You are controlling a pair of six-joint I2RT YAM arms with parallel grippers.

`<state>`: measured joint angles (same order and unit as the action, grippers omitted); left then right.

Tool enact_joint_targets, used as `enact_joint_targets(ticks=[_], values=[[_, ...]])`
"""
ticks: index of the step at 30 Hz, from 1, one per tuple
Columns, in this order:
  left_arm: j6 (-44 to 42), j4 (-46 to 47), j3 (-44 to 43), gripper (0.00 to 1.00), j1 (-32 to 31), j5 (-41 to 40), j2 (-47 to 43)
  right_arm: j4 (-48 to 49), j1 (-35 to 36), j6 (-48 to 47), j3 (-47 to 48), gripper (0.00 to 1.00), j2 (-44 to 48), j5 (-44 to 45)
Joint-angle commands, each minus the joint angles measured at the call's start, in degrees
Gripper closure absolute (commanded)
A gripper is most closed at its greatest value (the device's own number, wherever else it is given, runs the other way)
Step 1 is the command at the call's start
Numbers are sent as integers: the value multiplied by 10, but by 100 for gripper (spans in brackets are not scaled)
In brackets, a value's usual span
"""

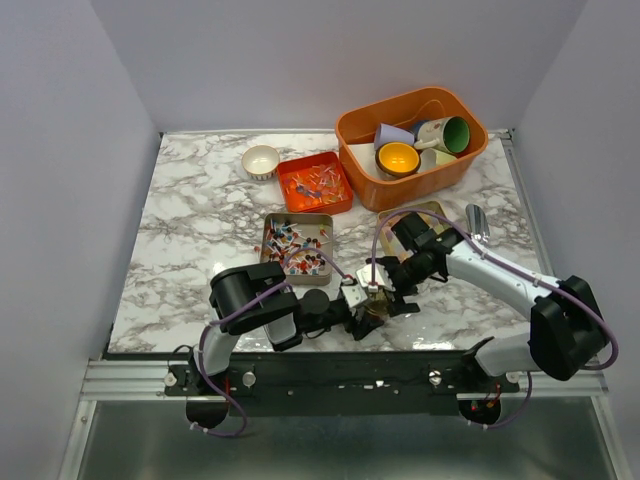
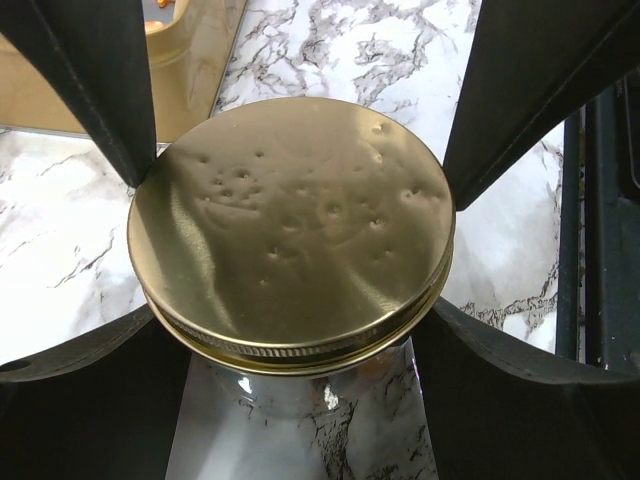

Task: Pack the candies
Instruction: Screw the bottle lid onto the packing bottle, then reset both arms

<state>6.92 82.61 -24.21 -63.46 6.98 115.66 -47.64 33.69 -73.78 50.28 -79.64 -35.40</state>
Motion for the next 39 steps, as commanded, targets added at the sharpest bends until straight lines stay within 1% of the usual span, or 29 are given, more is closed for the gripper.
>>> enact_joint_targets(ticks=[1, 7, 10, 11, 12, 13, 14, 15, 19, 22, 23, 25, 26, 27, 28, 29, 30, 31, 32, 33, 34, 35, 36, 38, 39], values=[[23, -65, 13, 100, 17, -65, 15, -84, 3, 64, -45, 0, 7, 44], [13, -74, 10, 100, 17, -65, 16, -82, 2, 78, -30, 0, 8, 67], [1, -80, 6, 100, 17, -45, 18, -62, 2, 94, -24, 0, 7, 81], [-7, -84, 0, 76, 15, -39, 17, -47, 1, 105, -19, 0, 5, 86], [-15, -98, -1, 61, 14, -37, 16, -34, -3, 134, -12, 0, 0, 93], [-21, -102, -3, 50, 11, -38, 16, -28, -6, 141, -4, 0, -3, 96], [-33, -103, -3, 30, 9, -40, 13, -25, -10, 145, 18, 0, -4, 96], [-39, -104, -2, 2, 6, -41, 12, -25, -16, 150, 27, 0, -6, 97], [-54, -133, -2, 1, 1, -27, -13, -40, -22, 140, 60, 0, -8, 121], [-65, -178, 2, 1, 1, 14, -59, -55, -34, 144, 79, 0, -2, 132], [-66, -187, 13, 1, 1, 23, -90, -62, -38, 147, 86, 0, 3, 134], [-91, -225, 24, 1, 1, 42, -130, -68, -56, 173, 113, 0, 7, 138], [-96, -248, 29, 1, 1, 44, -178, -75, -66, 185, 126, 0, 8, 135], [-99, -317, 30, 1, 3, 48, -207, -77, -88, 216, 140, 0, 13, 133], [-103, -357, 31, 1, 4, 57, -239, -79, -101, 232, 168, 0, 18, 126], [-106, -396, 35, 1, 4, 91, -302, -81, -114, 248, 179, 0, 23, 124], [-110, -460, 40, 1, 4, 114, -335, -77, -134, 280, 190, 0, 34, 125], [-115, -487, 46, 1, 4, 136, -369, -71, -143, 299, 198, 0, 40, 139], [-118, -513, 49, 1, 4, 172, -430, -52, -155, 323, 218, 0, 45, 148], [-120, -578, 43, 1, 4, 171, -458, -41, -181, 379, 227, 0, 50, 162], [-123, -611, 36, 1, 5, 159, -484, -33, -194, 404, 236, 0, 56, 195], [-134, -643, 17, 1, 11, 141, -529, -26, -207, 426, 256, 0, 58, 210], [-141, -692, 7, 1, 18, 108, -552, -25, -231, 463, 263, 0, 58, 224], [-160, -729, -28, 1, 32, 80, -606, -18, -245, 496, 264, 0, 62, 291], [-163, -756, -43, 1, 49, 29, -618, -13, -248, 510, 254, 0, 64, 318]])
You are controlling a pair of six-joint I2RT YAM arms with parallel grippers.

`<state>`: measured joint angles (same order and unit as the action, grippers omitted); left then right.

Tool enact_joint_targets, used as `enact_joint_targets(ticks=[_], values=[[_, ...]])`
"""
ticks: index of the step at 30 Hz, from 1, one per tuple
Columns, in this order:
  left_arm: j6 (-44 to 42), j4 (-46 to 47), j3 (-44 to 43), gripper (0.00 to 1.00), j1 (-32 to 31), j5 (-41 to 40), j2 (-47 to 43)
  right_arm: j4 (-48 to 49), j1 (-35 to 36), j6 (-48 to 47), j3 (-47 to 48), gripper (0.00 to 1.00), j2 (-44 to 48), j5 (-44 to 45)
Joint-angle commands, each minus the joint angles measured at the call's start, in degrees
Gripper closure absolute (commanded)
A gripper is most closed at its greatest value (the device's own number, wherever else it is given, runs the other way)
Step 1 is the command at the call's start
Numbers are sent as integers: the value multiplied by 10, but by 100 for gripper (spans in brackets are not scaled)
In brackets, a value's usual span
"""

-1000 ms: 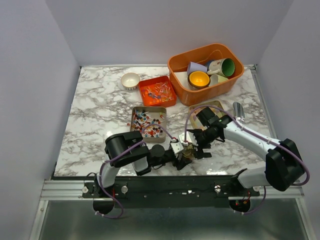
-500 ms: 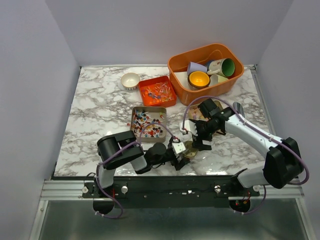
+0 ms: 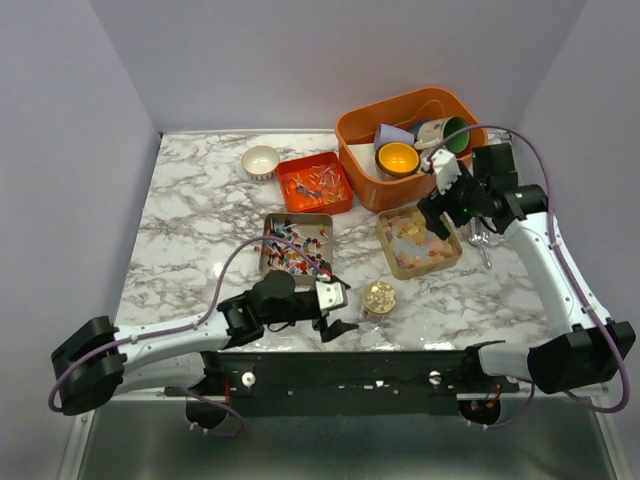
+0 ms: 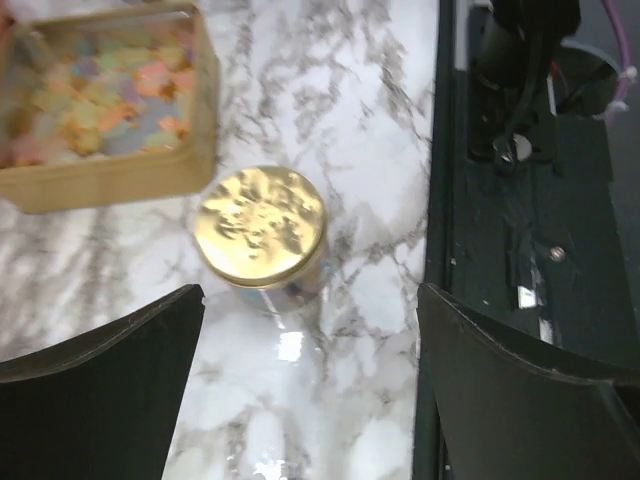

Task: Pack the candies
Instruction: Reset both arms

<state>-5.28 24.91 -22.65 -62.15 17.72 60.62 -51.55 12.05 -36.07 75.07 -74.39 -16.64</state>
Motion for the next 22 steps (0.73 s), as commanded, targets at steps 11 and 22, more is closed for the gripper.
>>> enact_joint_targets(ticks=[11, 22], values=[[23, -193, -240, 1, 326, -144, -28, 78, -75, 216, -120, 0, 131, 202], [107, -179, -225, 1, 477, -361, -46, 83, -118, 229, -190, 0, 175, 169]])
